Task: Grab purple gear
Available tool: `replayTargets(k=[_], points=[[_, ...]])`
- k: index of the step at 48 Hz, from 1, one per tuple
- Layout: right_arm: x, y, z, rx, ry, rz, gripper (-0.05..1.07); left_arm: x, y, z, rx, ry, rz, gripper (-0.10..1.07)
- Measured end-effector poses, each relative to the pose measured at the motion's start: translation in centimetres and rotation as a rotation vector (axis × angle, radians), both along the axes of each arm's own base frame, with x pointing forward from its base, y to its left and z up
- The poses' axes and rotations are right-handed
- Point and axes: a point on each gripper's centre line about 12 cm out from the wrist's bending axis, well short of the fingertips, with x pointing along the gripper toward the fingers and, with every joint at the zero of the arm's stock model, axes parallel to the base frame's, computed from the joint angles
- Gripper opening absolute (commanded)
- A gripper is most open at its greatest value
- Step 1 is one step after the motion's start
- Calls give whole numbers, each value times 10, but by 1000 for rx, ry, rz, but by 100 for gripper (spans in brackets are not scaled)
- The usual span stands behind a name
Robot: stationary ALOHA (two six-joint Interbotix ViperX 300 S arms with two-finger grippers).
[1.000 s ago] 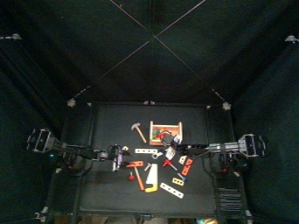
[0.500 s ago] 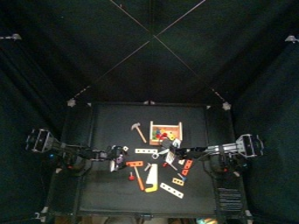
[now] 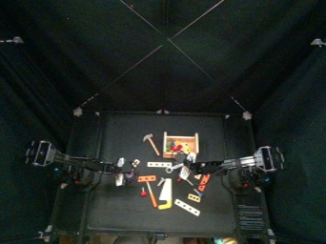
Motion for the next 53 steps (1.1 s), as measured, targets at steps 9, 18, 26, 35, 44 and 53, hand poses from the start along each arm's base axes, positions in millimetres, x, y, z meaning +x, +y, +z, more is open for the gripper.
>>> replayTargets(k=[9,18,26,35,44,53], points=[[0,0,-1,-1,2,1,104,-5,5,-2,68,124,-44,103],[0,0,-4,0,11,0,104,-9,6,-6,78,179,-49,103],[1,-1,-6,-1,19,0,104,-10,10,-12,68,209,-26,103],[1,-1,-7,-1,22,-2,104,-10,15,-28,43,266,12,103],[1,-1,-8,0,23,-3,104,-6,15,-39,42,309,8,103],[1,-1,-9,4,28,-7,104,-3,14,-44,40,332,6,100]])
